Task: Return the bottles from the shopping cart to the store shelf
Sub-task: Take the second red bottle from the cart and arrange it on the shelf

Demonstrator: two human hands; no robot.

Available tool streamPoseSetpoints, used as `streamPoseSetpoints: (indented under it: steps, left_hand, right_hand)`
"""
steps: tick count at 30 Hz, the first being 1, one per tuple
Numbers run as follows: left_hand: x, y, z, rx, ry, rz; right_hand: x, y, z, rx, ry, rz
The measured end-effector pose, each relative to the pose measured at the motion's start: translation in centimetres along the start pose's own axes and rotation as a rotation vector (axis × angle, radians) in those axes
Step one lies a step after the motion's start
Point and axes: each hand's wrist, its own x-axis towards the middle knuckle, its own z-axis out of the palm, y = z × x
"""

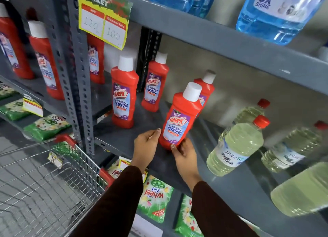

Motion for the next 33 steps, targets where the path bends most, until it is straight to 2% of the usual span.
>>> streamPoseSetpoints:
  steps: [14, 25, 27, 30, 31, 33]
  left_hand:
    - [-0.6, 0.7, 0.0, 0.107, -0.170, 0.042]
    - [-0.3, 0.8, -0.2, 0.098, -0.226, -0.032]
    - [-0.2, 0.5, -0.4, 0.047, -0.168, -0.087]
    - [-1.1, 0.9, -2.2, -0.059, 0.132, -0.091]
    - [-1.4, 1.3, -3.3, -0.081, 0.266, -0.057]
    - [-1.1, 1.9, -5.7, -0.103, 0.449, 0.035]
  right_hand:
    - [-0.5, -0.3, -0.1, 0.057, 0.094, 0.048]
    - [-0.6, -1.4, 0.1, 0.113, 0.167, 0.043]
    - [-0.7, -1.4, -0.2, 0.204, 0.276, 0.058]
    - [-3.4, -1.6, -0.5, 0.437, 0.539, 0.055]
    - [-4.9, -1.8, -0.3, 0.458, 0.542, 0.013]
    - [-7.2, -2.5, 0.9, 0.431, 0.432, -0.082]
